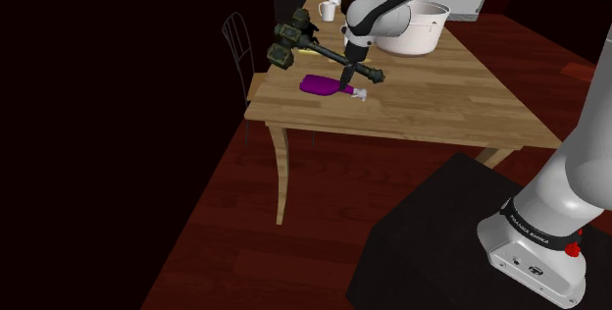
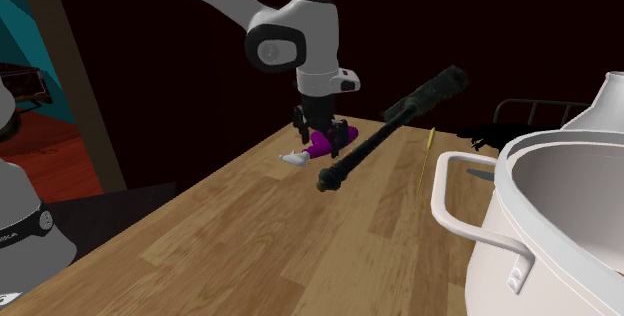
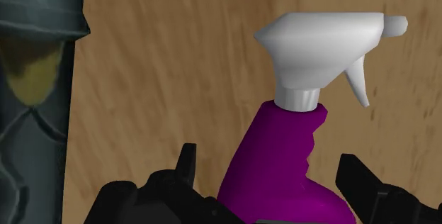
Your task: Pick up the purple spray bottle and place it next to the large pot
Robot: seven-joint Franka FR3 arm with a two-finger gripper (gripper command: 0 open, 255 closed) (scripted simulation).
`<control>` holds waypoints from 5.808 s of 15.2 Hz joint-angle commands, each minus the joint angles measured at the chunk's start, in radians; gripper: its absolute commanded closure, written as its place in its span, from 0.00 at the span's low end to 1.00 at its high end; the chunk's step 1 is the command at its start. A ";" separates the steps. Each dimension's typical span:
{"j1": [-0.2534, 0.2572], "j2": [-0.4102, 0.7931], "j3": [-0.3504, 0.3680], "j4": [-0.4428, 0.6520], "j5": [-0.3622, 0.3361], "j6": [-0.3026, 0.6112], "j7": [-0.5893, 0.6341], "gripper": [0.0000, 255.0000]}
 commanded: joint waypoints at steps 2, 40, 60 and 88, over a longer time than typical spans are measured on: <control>0.002 0.009 0.003 -0.001 0.002 0.002 -0.001 0.00; 0.010 -0.124 -0.018 0.149 -0.068 -0.272 0.078 1.00; 0.004 -0.147 -0.025 0.385 -0.090 -0.528 0.125 1.00; -0.228 -0.301 -0.226 0.311 -0.100 -0.680 -0.288 1.00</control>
